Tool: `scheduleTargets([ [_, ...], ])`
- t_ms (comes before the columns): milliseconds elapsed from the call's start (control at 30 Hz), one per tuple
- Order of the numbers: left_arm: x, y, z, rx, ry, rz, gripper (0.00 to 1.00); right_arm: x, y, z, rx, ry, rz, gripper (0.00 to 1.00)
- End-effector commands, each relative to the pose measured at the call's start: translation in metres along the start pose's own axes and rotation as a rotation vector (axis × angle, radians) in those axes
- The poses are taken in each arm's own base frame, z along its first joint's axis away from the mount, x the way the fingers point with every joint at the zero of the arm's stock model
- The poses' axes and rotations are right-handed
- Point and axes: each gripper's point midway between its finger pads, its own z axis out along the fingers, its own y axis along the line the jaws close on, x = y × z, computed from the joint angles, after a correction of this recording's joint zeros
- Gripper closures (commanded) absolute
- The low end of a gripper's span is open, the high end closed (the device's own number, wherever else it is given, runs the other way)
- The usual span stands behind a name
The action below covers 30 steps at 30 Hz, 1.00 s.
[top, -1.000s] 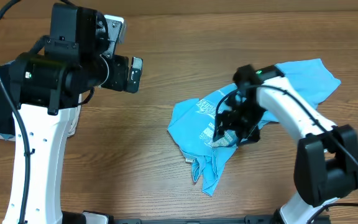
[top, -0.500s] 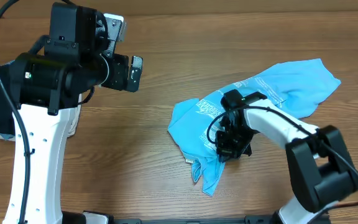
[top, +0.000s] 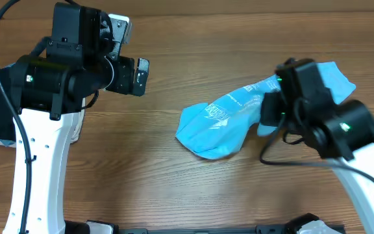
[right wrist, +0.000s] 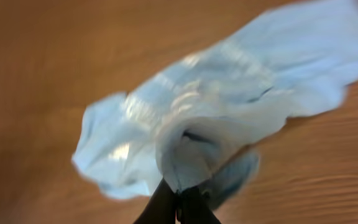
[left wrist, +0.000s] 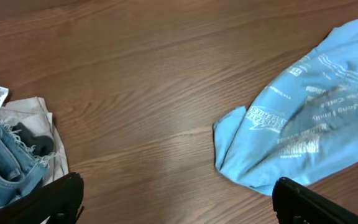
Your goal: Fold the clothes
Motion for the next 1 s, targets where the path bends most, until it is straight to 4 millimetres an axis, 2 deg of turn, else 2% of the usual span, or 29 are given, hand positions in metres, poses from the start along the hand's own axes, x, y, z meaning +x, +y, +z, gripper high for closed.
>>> scheduleTargets([
  [0,-0.002,-0.008,-0.004,0.049,-0.010,0.018,0.00,-0.036,-0.026,-0.037,0.102,-0.211,0.070,0.94],
  [133,0.001,-0.016,-0.004,0.095,0.006,0.018,0.01,-0.039,-0.021,-0.043,0.061,-0.234,0.097,0.94],
  [167,0.003,-0.024,-0.003,0.127,0.014,0.041,0.01,-0.038,-0.017,-0.041,0.039,-0.220,0.109,0.94],
  [267,0.013,-0.058,0.001,0.233,0.054,0.184,0.10,-0.035,-0.006,-0.034,-0.010,-0.184,0.144,0.94],
  [400,0.019,-0.090,0.010,0.212,0.072,0.323,0.11,-0.042,0.008,-0.033,-0.080,-0.194,0.177,0.94],
  [533,0.017,-0.129,0.009,0.212,0.021,0.445,0.10,-0.052,0.019,-0.037,-0.150,-0.221,0.254,0.96],
  [667,0.016,-0.141,0.008,0.114,-0.012,0.528,0.11,-0.063,0.030,-0.042,-0.219,-0.250,0.322,0.96],
  [767,0.021,-0.155,0.010,0.126,-0.013,0.582,0.12,-0.076,0.045,-0.051,-0.307,-0.285,0.331,0.96],
  [800,0.023,-0.158,0.012,0.117,-0.004,0.613,0.15,-0.080,0.050,-0.054,-0.339,-0.297,0.330,0.96],
  [900,0.026,-0.159,0.019,0.089,0.011,0.636,0.15,-0.092,0.062,-0.063,-0.411,-0.336,0.328,0.96],
  [967,0.027,-0.167,0.024,0.115,0.016,0.659,0.16,-0.098,0.067,-0.068,-0.448,-0.358,0.327,0.96],
])
